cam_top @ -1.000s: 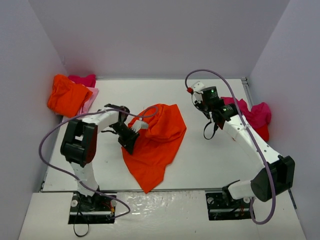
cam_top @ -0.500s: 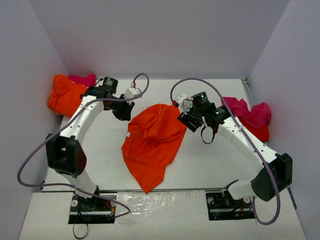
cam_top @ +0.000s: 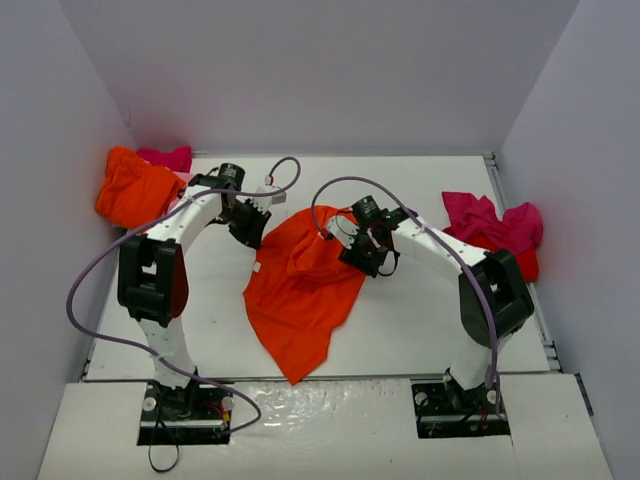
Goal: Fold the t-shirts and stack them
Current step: Flatten the tshirt out
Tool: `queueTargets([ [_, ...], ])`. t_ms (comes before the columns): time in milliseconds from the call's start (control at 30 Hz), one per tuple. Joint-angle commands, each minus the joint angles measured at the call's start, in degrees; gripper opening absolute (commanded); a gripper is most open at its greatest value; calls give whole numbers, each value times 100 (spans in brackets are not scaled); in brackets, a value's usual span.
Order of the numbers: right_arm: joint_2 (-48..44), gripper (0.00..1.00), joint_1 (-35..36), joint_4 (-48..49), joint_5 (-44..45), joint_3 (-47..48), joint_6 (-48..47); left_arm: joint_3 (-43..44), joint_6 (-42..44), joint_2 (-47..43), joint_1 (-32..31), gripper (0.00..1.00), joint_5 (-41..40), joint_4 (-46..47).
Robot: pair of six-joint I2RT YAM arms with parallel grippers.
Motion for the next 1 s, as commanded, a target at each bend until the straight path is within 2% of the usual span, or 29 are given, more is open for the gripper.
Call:
queueTargets([
  [0, 347, 50, 47, 29, -169, 470, -328, -15, -70, -482, 107, 3, -55, 134],
  [467, 1092, 49, 268, 73, -155, 1260, -505, -233, -84, -589, 225, 2, -105, 234],
  [767, 1323, 47, 446, 55, -13, 1194, -583, -181, -69, -589, 252, 2, -114, 208],
  [967, 1102, 48, 420, 30, 148, 1046, -650, -228, -61, -611, 252, 2, -119, 234],
])
